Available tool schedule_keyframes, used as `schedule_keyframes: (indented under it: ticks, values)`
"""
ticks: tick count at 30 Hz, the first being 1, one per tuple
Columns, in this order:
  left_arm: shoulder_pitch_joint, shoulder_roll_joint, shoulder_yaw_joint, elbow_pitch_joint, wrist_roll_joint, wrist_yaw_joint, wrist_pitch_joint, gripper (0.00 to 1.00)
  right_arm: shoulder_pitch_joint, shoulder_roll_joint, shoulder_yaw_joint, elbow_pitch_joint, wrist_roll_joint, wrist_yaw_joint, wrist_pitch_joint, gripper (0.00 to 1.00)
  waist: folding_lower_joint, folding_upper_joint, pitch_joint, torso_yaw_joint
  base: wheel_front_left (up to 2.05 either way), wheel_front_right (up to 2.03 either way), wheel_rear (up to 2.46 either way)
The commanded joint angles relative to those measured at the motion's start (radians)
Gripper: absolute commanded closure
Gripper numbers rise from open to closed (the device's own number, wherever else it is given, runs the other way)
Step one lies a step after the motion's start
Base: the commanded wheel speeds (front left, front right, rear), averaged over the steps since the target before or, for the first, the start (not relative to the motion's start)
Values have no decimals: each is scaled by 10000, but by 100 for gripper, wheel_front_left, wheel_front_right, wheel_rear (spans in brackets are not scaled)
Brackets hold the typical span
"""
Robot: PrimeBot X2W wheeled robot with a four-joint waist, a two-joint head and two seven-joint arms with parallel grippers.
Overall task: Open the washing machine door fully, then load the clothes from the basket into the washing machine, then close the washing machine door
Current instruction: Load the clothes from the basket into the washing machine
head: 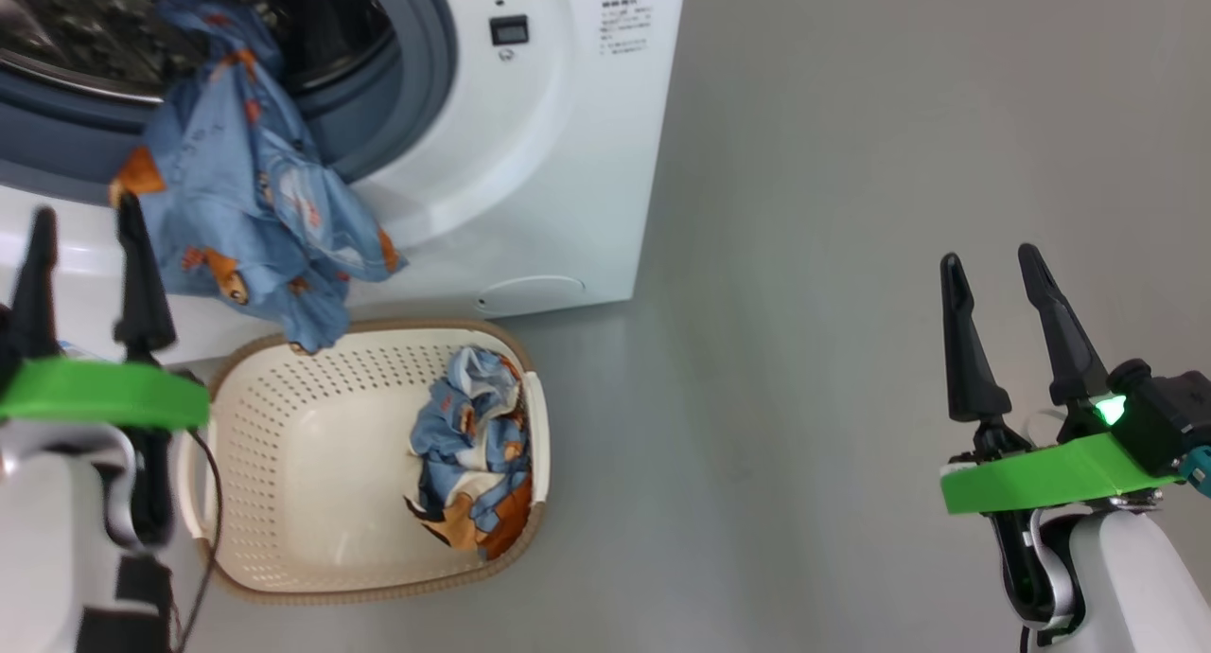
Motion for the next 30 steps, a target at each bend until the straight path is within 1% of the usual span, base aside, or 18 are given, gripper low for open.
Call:
schedule_keyframes:
  ticks: [1,7,8,19,24,30]
  values:
    - [387,278,258,-450,174,8,-62,0,161,-167,142,-177,-114,56,-78,0,1,0,-398,311,0,0,0]
    - [1601,31,207,-1037,358,7,-62,0,556,-402,47,-73,0,56,-78,0,1,0,-984,577,0,0,0]
    - [1601,31,207,-1037,358,7,-62,0,556,-402,47,-73,0,56,-78,0,1,0,-984,577,0,0,0]
    - [3879,-426,315,-2363,544,7,-62,0,1527,-613,-253,-46,160,56,-78,0,1,0,-1975,1028,0,0,0]
    - [4699,-602,442,-2911,634,6,-62,0,1837,-652,-329,-71,195,56,-78,0,1,0,-2203,1140,0,0,0]
    - [5349,-604,584,-3435,633,6,-62,0,1985,-649,-422,-125,205,56,-78,0,1,0,-2281,1184,0,0,0]
